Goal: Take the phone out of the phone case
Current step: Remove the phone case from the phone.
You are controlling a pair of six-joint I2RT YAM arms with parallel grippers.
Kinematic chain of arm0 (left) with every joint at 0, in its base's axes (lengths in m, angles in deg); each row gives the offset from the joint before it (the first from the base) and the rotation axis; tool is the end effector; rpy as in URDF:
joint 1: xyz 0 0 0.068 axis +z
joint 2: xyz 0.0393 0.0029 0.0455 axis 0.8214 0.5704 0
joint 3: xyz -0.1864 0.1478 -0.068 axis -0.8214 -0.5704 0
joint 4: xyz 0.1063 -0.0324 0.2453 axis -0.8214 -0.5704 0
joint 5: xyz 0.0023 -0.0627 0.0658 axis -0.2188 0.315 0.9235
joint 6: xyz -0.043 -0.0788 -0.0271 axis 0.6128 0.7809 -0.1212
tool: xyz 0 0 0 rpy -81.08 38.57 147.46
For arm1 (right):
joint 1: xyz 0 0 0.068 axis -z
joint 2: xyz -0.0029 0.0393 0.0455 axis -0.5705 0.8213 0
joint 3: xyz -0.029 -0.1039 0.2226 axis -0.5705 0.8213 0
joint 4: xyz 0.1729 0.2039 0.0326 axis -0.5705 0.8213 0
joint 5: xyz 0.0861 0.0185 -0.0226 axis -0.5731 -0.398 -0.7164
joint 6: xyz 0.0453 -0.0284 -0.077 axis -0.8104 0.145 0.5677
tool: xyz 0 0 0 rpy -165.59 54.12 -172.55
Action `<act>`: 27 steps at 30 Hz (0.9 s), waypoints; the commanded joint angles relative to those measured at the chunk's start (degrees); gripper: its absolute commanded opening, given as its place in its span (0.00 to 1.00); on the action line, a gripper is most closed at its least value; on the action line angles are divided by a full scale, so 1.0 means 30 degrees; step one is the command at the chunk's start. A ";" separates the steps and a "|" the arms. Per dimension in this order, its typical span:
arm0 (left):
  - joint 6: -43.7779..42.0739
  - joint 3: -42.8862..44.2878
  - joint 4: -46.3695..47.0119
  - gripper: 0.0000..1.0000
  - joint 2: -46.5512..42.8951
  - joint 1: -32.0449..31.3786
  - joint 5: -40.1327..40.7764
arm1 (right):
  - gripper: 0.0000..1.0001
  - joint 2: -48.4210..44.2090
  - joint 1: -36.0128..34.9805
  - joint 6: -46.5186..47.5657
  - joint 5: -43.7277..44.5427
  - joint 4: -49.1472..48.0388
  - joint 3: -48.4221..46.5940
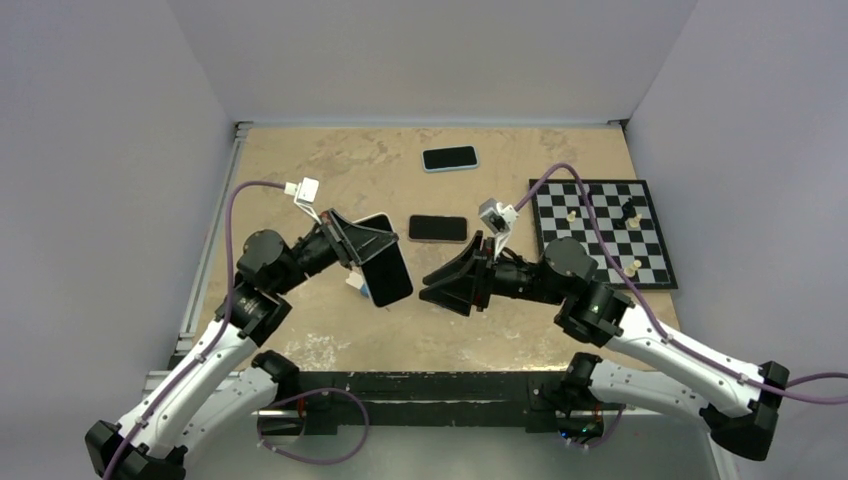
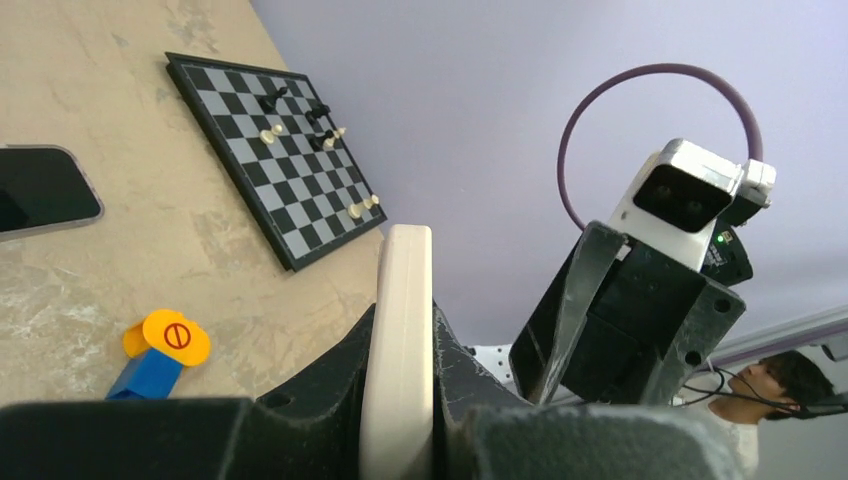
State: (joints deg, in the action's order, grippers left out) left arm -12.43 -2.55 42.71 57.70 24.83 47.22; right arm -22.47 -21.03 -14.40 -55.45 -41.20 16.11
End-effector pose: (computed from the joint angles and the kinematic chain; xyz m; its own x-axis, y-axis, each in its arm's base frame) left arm 0.1960 -0.1553 0.3289 -0.6697 -0.5233 -0.5269 0.4711 0.2491 -0.8462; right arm 0.1248 0.2350 0.3573 -0.5107 0.1771 -0.8413 -0.8238 0.1790 0.5378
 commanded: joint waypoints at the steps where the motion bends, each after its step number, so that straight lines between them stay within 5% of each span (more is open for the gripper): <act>1: 0.0061 0.0577 0.1236 0.00 -0.0719 0.0054 0.1823 | 0.42 0.1475 0.0161 -0.3051 -0.3868 -0.3728 0.0816; 18: 0.1736 -0.0369 0.3661 0.00 -0.0634 0.0071 0.0342 | 0.45 0.2670 0.0683 -0.3778 -0.2713 -0.3657 0.1662; 27: 0.0623 -0.0056 0.1923 0.00 -0.1376 0.0068 0.0737 | 0.48 0.1878 0.0819 -0.3147 -0.1582 -0.2457 0.1677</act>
State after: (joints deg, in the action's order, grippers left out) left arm -10.09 -4.62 45.55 55.25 24.96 49.93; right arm -15.73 -19.04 -25.11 -62.75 -49.15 20.81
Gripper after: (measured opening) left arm 0.192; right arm 0.481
